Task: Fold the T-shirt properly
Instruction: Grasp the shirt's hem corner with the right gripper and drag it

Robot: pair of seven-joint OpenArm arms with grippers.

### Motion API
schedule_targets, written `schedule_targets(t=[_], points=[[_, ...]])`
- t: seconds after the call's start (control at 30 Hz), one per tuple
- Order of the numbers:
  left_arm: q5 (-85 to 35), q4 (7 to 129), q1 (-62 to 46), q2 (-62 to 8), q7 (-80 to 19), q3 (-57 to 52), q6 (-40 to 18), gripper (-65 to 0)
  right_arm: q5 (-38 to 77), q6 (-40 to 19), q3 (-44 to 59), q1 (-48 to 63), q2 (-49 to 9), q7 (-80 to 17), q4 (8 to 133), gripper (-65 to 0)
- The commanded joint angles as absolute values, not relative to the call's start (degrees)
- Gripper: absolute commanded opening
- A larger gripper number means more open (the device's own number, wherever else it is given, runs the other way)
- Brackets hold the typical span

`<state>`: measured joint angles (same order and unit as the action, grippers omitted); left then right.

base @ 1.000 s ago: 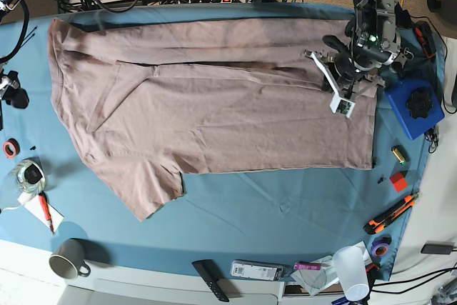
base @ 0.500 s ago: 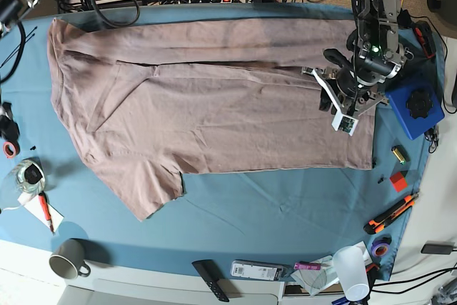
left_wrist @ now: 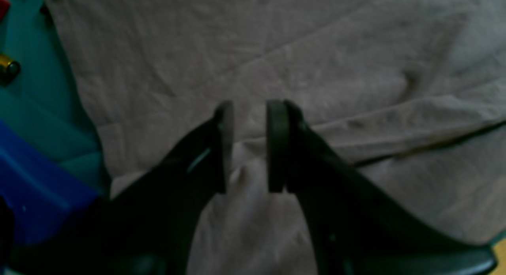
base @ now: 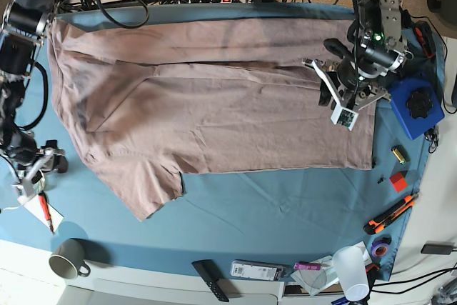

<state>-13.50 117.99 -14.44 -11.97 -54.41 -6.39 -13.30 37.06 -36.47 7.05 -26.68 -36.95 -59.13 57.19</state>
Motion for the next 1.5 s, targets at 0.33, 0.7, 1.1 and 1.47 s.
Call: schedule_targets(t=[0.33,0.7,1.1,1.47], points=[[-13.7,119.3,-14.5,-12.2,-53.5,-6.5,-13.3,-49.4,32.9,-37.9,4.1,-30.2,-29.7,-57.2,50.1,-36.2],[-13.7,119.3,-14.6,-12.2,-53.5,-6.5,-13.3,-49.4,28.4,-35.7,4.1,-30.2,-27.2,-59.6,50.1,-49.3],[-13.7,119.3,-14.6,-12.2,-53.5,-6.5,-13.3,-49.4,32.8,-34.4,5.4,-29.8,-28.3,-69.7,54.3,-65.0],[-13.7,119.3,-14.6,-12.2,-52.5,-6.5,-13.3,-49.4,43.6,-34.5,5.4,-16.5,-33.2,-77.9,78.1,-65.0]])
